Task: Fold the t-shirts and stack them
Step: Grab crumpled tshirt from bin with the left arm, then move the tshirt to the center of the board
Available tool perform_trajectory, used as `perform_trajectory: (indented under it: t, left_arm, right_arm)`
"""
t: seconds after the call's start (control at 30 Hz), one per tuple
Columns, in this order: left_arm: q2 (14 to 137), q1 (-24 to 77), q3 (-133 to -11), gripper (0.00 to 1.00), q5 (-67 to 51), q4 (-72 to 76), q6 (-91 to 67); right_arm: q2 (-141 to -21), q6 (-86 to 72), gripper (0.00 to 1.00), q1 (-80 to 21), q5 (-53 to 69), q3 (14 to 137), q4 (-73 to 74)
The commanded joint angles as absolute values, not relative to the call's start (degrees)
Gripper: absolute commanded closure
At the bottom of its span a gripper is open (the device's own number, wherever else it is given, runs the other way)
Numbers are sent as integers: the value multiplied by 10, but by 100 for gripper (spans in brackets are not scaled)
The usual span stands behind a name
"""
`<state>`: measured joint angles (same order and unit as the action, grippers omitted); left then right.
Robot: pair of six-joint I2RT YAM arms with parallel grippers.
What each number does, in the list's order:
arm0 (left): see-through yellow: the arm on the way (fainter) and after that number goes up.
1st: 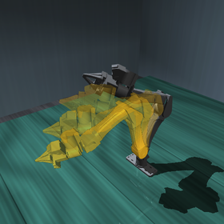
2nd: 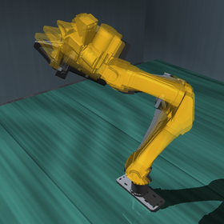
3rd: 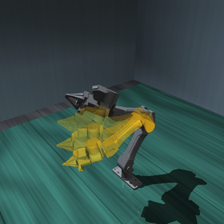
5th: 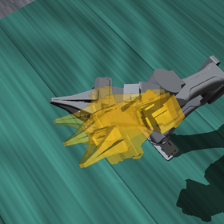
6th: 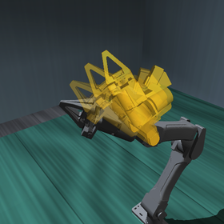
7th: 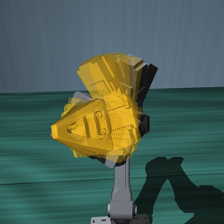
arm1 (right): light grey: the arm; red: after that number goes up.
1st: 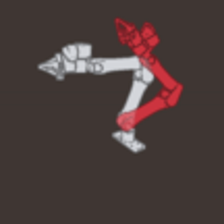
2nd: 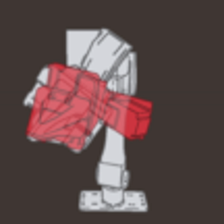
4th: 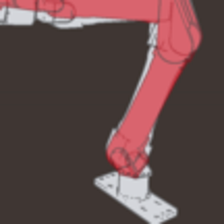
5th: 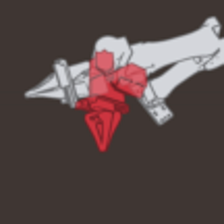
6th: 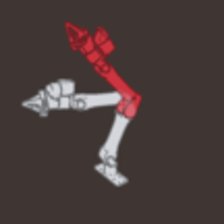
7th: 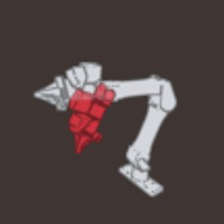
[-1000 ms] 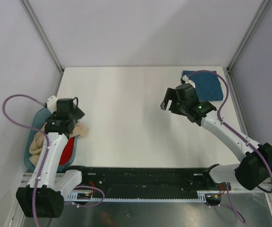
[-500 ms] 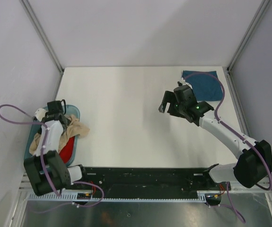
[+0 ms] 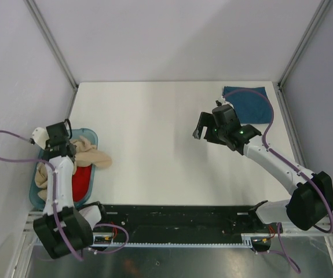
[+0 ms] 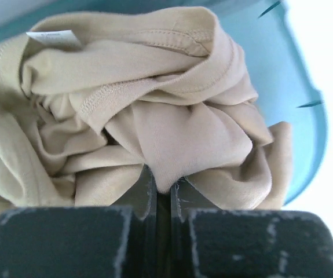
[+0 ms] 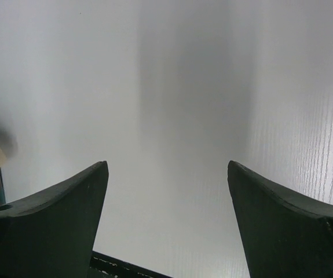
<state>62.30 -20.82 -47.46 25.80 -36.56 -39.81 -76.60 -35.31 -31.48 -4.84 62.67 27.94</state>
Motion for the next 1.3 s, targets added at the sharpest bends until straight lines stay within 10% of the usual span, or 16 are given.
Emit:
perform_trajectory:
  t: [0.0, 0.4, 1.1, 1.27]
  left_arm:
    - [543, -213, -537, 100, 272, -344, -356]
    - [530, -167, -700, 100, 143, -344, -302]
    - [658, 303, -810, 100, 38, -285, -184]
    - [739, 329, -752, 60, -67, -253, -204]
  right_arm:
    - [-747, -344, 12, -319, -42, 627, 258]
    - [-746, -342, 12, -320, -38, 627, 258]
    - [-680, -345, 11, -250, -72, 635, 272]
    - [-688, -348, 11, -252, -85, 634, 292]
